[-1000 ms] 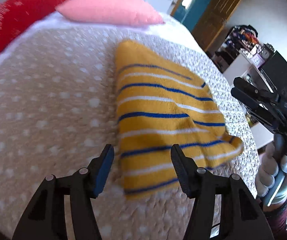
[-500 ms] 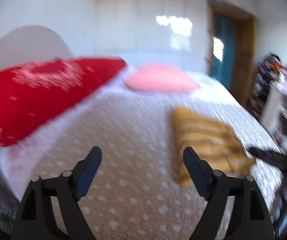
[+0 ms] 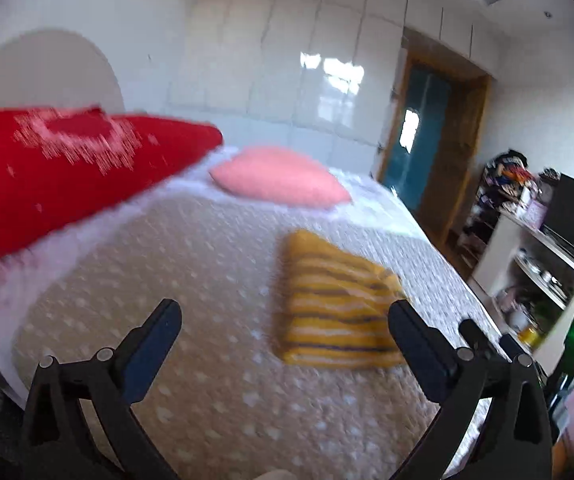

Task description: Fold small clothes

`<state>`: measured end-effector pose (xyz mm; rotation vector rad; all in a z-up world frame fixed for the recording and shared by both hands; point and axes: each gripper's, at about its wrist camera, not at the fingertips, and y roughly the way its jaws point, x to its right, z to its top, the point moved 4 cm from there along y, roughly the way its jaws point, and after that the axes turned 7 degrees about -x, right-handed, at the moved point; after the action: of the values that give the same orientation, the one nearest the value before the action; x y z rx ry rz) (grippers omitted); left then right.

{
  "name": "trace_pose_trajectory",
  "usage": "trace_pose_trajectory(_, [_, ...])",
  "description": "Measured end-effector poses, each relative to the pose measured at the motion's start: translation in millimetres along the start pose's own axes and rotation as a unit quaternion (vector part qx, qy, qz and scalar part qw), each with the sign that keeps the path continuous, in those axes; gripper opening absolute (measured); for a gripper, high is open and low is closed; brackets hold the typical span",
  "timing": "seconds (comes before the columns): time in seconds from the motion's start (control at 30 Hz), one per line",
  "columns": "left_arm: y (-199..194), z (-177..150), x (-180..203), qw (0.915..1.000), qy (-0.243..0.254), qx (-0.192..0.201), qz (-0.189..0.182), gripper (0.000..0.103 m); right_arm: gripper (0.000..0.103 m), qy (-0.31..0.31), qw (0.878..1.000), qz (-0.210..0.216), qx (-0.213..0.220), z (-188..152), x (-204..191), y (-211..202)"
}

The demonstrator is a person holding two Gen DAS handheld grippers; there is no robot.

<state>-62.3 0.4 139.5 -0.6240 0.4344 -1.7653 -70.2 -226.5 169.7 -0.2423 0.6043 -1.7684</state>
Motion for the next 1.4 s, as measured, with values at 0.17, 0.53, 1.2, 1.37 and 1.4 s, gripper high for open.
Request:
trace_pose_trajectory(0.17, [23,-16,17,0.996,0.058,-0.069,0.004,0.103,0.103,0.01,1.0,-0.017,-0.01,0,14,-1])
trace_pose_trajectory(0.53, [50,-49,29,0.9855,0.104,-0.13,0.03,0.103,0.103,0.013,0.998,-0.024,-0.056,-18,19,18])
trace_pose_trajectory(1.2, [78,-71,13,0.9755,0.086,-0.195,0.054,0.103,0.103,-0.036,0.989,-0.038,-0.142,-51,-1,52])
trace_pose_trajectory(1.37, [85,-75,9,0.9735,0.08,-0.207,0.054,0.103,0.103,-0.033,0.987,-0.04,-0.154,-56,2,56])
trace_pose_trajectory(1.4, [86,-76,8,0.9728,0.078,-0.211,0.055,0.103,0.103,-0.031,0.987,-0.039,-0.155,-56,3,57])
